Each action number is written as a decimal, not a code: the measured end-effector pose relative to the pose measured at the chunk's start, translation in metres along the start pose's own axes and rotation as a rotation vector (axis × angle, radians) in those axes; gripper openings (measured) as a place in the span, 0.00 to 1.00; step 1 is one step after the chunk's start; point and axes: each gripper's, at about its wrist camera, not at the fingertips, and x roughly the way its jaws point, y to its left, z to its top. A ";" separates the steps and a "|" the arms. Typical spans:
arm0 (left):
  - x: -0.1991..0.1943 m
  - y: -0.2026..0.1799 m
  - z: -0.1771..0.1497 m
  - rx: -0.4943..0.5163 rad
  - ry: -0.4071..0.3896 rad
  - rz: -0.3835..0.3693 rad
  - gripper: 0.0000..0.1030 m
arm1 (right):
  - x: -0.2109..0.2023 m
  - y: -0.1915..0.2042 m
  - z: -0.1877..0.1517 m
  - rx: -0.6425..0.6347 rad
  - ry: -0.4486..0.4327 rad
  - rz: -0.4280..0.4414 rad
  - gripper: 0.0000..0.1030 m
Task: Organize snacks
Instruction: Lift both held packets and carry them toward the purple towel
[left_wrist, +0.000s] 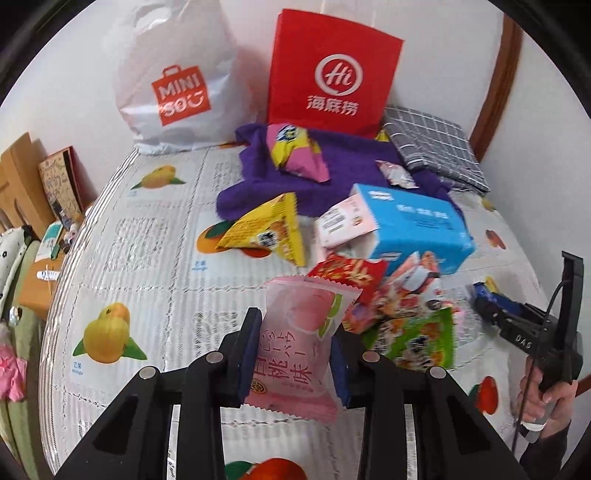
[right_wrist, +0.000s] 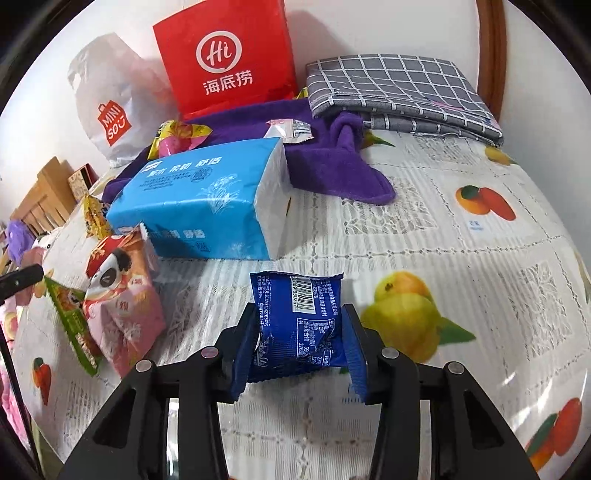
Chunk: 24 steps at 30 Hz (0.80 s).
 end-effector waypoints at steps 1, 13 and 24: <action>-0.002 -0.003 0.002 0.004 -0.004 -0.002 0.31 | -0.002 0.000 -0.001 0.002 0.003 0.002 0.43; -0.030 -0.028 0.020 0.021 -0.033 -0.033 0.31 | -0.048 0.015 0.008 -0.024 -0.036 0.026 0.43; -0.051 -0.038 0.042 0.030 -0.074 -0.036 0.31 | -0.094 0.031 0.041 -0.054 -0.123 0.066 0.43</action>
